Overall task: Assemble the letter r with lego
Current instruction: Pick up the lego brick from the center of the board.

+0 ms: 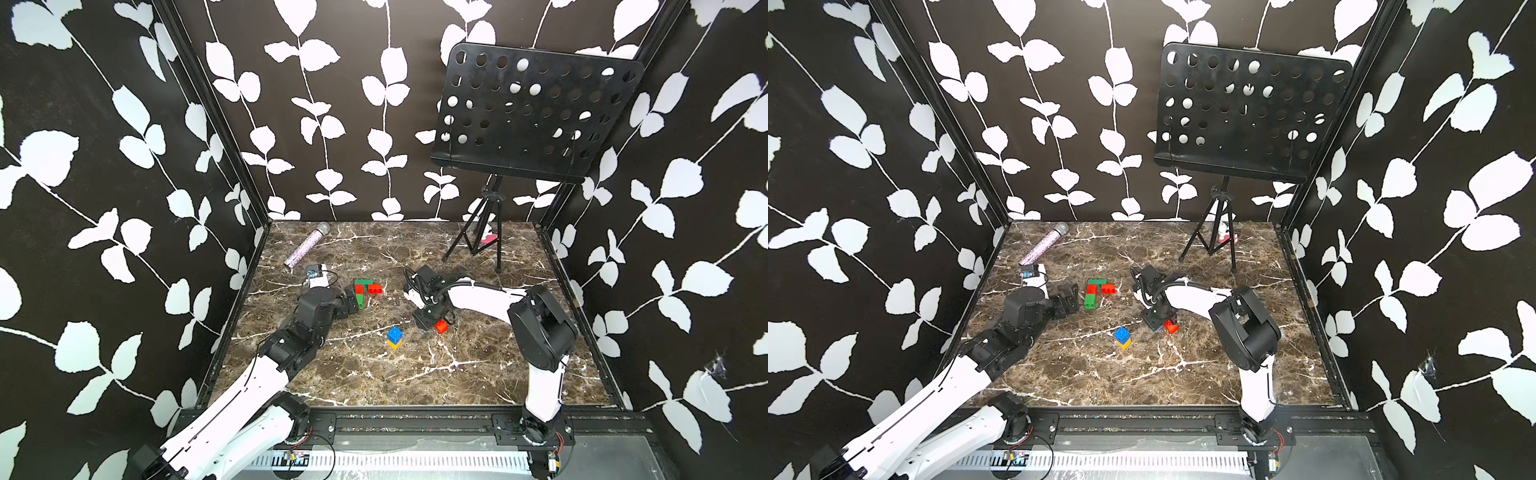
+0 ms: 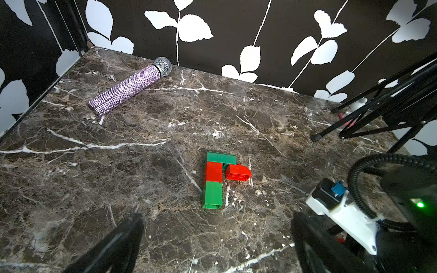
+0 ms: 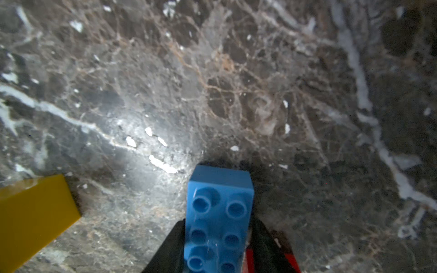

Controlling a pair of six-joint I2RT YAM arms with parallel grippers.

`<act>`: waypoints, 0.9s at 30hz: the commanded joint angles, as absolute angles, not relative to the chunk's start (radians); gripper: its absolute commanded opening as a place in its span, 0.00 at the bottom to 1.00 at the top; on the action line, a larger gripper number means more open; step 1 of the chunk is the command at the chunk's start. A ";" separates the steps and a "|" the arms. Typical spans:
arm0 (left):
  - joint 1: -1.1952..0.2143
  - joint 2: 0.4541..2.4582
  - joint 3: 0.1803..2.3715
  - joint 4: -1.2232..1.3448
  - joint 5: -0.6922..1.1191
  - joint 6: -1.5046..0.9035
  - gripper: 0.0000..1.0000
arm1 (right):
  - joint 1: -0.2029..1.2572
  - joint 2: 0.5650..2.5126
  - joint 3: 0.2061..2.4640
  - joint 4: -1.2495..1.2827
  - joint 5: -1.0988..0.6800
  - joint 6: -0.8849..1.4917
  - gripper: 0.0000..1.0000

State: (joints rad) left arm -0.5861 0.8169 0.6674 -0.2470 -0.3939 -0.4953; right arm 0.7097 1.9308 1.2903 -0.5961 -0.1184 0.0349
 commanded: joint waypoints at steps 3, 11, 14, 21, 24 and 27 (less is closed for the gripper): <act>-0.577 0.804 0.652 -0.245 -0.397 -0.500 0.99 | 0.714 1.931 1.305 -0.584 -0.091 0.040 0.43; -0.577 0.820 0.650 -0.239 -0.382 -0.500 0.99 | 0.719 1.922 1.339 -0.561 -0.087 0.048 0.47; -0.577 0.829 0.650 -0.235 -0.373 -0.501 0.99 | 0.719 1.931 1.342 -0.559 -0.087 0.048 0.44; -0.577 0.838 0.651 -0.232 -0.368 -0.498 0.99 | 0.724 1.946 1.345 -0.577 -0.081 0.039 0.41; -0.576 0.844 0.650 -0.231 -0.366 -0.496 0.99 | 0.728 1.951 1.345 -0.590 -0.068 0.035 0.43; -0.576 0.853 0.650 -0.229 -0.357 -0.498 0.99 | 0.731 1.951 1.342 -0.590 -0.058 0.037 0.42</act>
State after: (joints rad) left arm -0.5816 0.8482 0.6647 -0.2470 -0.3702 -0.4973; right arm 0.7185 1.9362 1.3251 -0.5636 -0.0803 0.0444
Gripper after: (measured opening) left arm 0.991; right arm 0.426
